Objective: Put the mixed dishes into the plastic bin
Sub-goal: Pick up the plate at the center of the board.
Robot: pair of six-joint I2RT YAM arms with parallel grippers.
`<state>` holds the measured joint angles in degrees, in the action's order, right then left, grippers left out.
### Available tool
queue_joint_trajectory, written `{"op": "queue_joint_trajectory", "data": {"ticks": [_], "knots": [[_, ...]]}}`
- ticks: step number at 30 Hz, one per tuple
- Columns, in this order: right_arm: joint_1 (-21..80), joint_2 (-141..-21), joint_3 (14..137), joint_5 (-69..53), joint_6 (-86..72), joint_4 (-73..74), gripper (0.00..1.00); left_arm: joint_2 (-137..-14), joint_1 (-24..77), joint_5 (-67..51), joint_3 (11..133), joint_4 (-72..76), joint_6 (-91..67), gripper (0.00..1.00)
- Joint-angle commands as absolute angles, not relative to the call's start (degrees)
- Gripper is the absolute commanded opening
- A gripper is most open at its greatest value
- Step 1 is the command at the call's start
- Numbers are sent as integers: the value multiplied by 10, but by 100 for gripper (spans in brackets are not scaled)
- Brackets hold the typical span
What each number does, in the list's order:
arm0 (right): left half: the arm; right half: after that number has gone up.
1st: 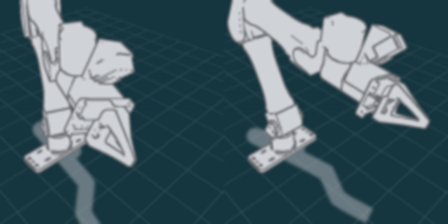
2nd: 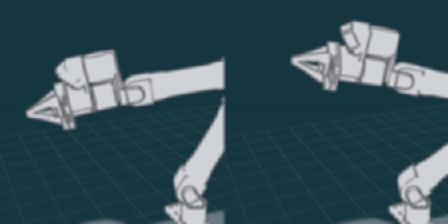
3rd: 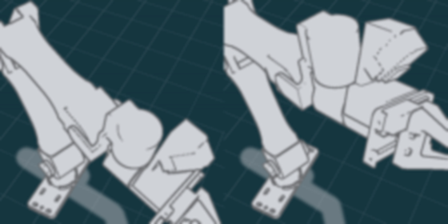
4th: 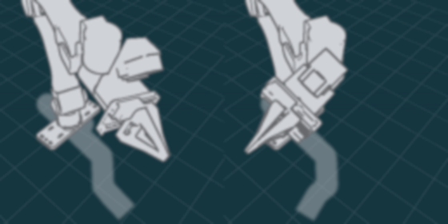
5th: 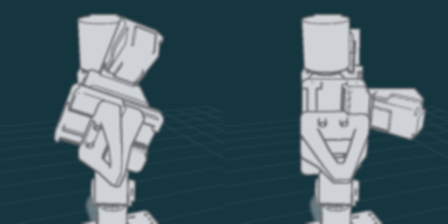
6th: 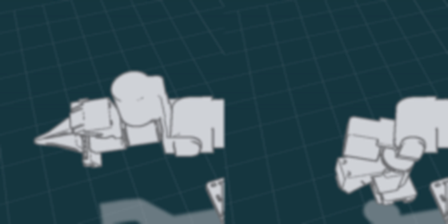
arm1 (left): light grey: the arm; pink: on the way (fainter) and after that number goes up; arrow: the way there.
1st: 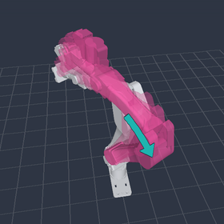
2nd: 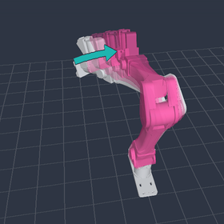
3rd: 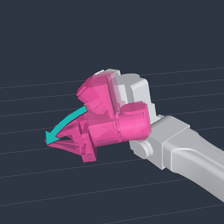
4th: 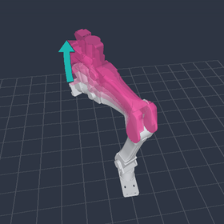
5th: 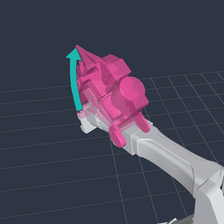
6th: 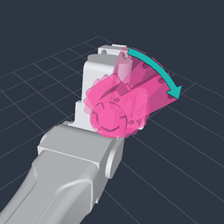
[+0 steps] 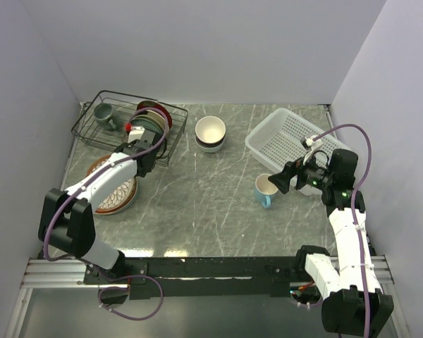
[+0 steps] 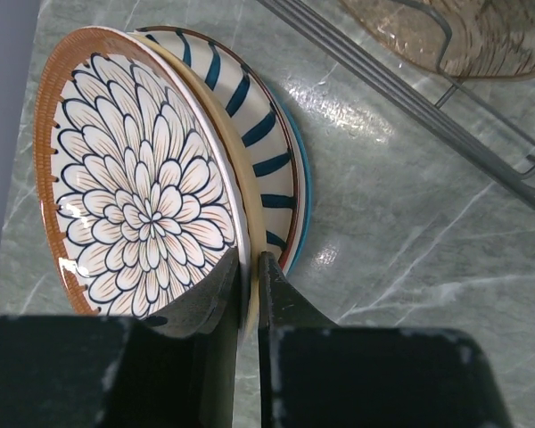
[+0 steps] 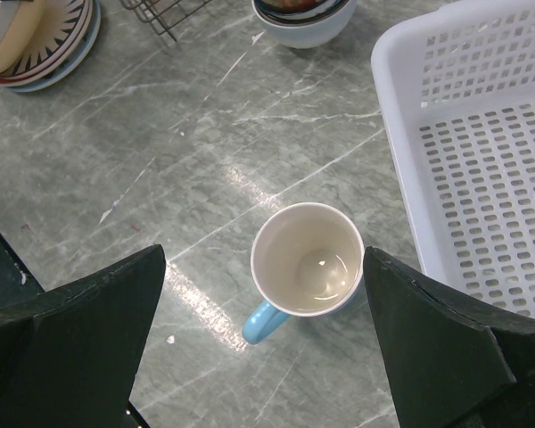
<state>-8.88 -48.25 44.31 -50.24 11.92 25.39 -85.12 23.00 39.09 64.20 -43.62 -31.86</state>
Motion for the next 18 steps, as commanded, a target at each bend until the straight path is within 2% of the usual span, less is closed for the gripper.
{"op": "queue_joint_trajectory", "data": {"ticks": [1,9,18], "knots": [[-90,-484,457,-503,131,249,100,-872,244,462,678,-464,-300,1],[-90,-484,458,-503,131,250,100,-888,269,526,715,-512,-305,1],[-90,-485,458,-503,133,250,100,-912,269,457,680,-457,-294,1]]}}
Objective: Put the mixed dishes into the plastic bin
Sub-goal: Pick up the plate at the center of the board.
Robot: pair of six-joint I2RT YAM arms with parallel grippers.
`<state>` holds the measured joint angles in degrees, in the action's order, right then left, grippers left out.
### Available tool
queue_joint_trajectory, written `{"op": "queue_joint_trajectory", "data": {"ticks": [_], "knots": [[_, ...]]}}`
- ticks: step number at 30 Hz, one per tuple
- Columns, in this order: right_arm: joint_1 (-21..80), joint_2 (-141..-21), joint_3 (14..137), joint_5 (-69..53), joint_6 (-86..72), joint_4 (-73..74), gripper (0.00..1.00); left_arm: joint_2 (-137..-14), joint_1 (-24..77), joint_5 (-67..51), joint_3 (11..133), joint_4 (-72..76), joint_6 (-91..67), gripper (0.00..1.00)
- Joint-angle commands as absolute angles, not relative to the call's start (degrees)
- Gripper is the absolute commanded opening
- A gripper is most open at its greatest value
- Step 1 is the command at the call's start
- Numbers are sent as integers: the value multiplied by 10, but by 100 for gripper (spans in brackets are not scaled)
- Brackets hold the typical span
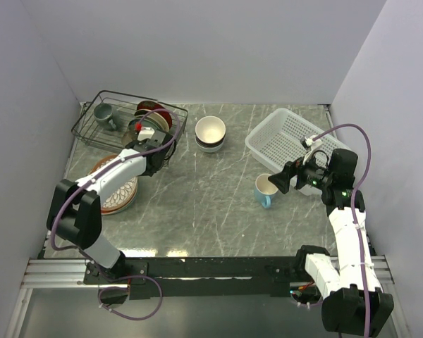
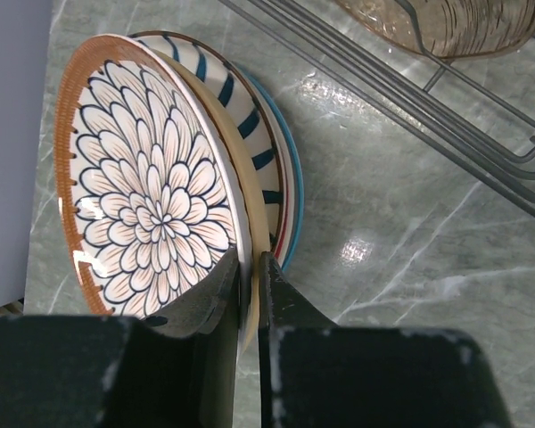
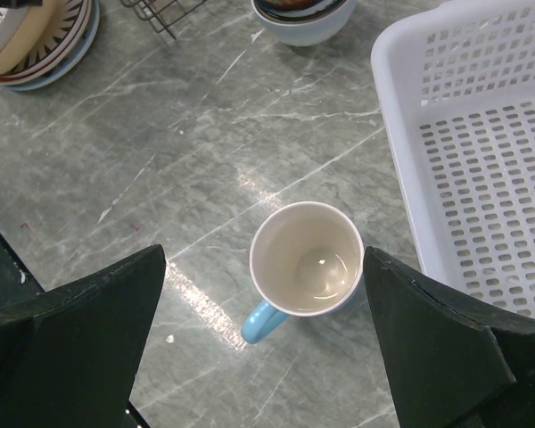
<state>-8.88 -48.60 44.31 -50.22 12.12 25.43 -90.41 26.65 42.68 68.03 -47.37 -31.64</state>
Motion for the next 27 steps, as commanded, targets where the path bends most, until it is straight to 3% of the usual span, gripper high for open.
{"op": "queue_joint_trajectory", "data": {"ticks": [1,9,20,27], "knots": [[-91,-486,458,-503,133,251,100,-918,270,457,676,-456,-294,1],[-90,-490,461,-505,135,255,100,-914,274,500,680,-490,-287,1],[-88,-490,460,-507,138,258,100,-886,250,371,652,-420,-258,1],[-88,-490,460,-507,140,259,100,-896,246,376,635,-409,-272,1]]}}
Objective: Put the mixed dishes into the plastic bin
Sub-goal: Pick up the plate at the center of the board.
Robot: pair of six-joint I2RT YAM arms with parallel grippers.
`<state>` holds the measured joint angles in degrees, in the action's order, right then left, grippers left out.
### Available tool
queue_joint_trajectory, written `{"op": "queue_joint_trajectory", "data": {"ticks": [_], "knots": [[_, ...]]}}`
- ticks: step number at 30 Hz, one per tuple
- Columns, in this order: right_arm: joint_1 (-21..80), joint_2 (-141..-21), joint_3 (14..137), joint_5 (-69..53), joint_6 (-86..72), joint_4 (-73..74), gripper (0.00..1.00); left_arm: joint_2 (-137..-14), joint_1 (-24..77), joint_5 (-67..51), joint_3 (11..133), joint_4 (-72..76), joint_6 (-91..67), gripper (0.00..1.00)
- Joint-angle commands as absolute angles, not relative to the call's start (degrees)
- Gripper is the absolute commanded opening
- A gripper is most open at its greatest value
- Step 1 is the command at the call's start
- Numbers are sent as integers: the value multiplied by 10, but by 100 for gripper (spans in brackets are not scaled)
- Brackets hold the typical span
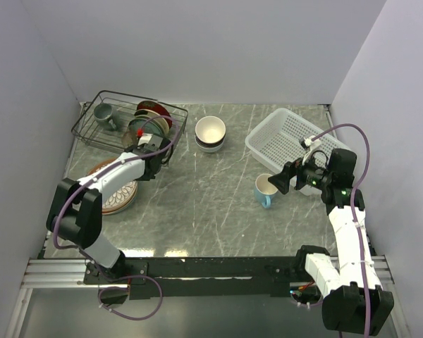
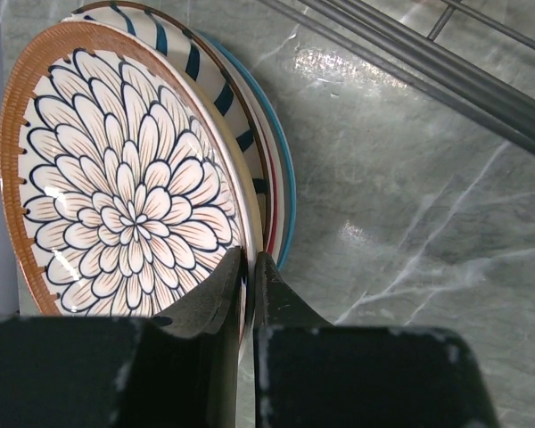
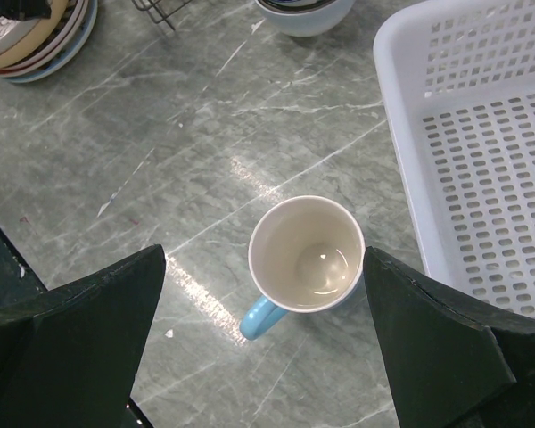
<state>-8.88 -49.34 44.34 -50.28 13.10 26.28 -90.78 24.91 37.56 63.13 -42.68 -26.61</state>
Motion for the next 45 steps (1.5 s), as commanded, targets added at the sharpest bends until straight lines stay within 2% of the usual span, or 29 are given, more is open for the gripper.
{"op": "queue_joint_trajectory", "data": {"ticks": [1,8,20,35,45], "knots": [[-88,-490,460,-508,140,259,100,-887,246,377,637,-411,-272,1],[-87,-490,460,-512,142,259,100,-817,245,388,690,-458,-261,1],[-83,-492,456,-531,152,265,100,-767,236,348,694,-461,-260,1],[46,-523,471,-521,168,259,100,-633,236,316,794,-501,-236,1],[66,-548,523,-518,196,303,100,-599,252,208,837,-504,-193,1]]}}
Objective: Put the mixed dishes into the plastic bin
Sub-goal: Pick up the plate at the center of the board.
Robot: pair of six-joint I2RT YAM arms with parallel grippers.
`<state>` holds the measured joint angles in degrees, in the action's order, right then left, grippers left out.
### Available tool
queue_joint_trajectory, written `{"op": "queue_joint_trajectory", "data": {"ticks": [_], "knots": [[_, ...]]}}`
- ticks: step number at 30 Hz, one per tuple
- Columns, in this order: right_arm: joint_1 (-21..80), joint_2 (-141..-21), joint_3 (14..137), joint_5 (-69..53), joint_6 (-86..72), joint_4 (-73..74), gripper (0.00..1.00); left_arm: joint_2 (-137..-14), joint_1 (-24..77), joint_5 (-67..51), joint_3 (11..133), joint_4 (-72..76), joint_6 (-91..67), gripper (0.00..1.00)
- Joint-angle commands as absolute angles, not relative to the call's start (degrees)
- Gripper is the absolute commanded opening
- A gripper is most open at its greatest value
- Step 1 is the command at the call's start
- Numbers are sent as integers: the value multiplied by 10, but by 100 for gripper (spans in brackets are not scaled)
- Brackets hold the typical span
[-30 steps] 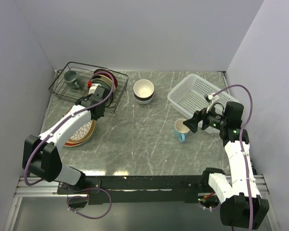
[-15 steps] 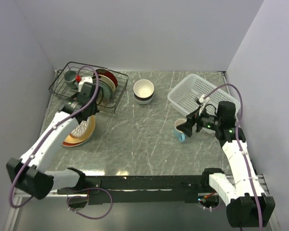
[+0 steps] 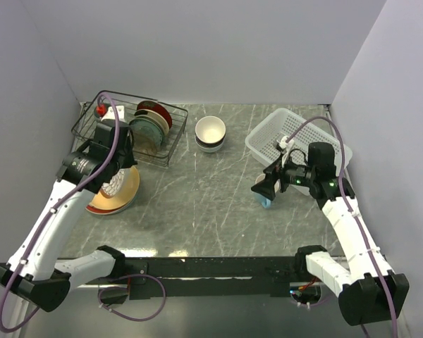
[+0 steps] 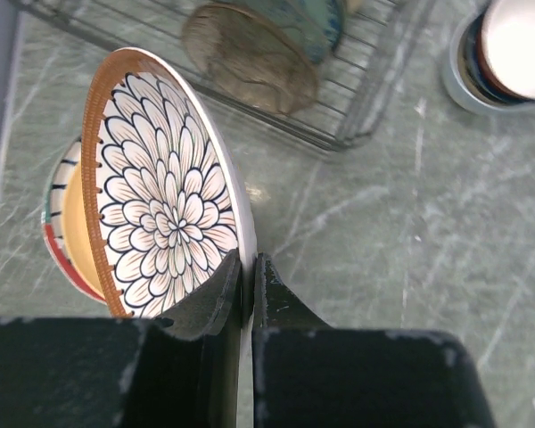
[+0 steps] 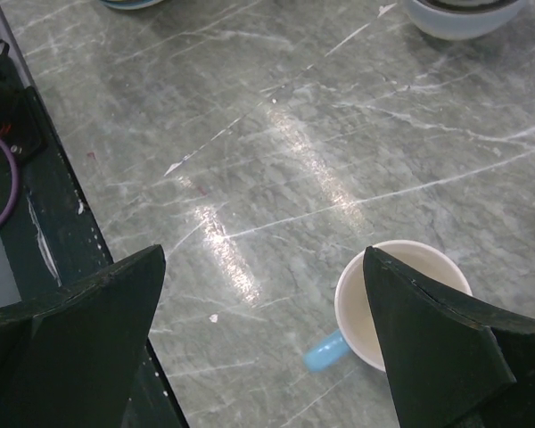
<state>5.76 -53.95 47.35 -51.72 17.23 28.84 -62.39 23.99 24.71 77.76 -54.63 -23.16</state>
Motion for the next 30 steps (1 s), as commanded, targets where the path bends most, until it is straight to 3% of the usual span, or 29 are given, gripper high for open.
{"op": "queue_joint_trajectory", "data": {"ticks": [1,11,18,30], "knots": [[67,-551,529,-518,196,312,100,-602,267,192,845,-504,-192,1],[67,-585,612,-520,140,325,100,-680,492,251,937,-557,-212,1],[67,-625,678,-498,-15,319,100,-745,659,300,920,-531,-147,1],[119,-710,679,-489,-221,314,100,-789,744,322,824,-325,-11,1]]}}
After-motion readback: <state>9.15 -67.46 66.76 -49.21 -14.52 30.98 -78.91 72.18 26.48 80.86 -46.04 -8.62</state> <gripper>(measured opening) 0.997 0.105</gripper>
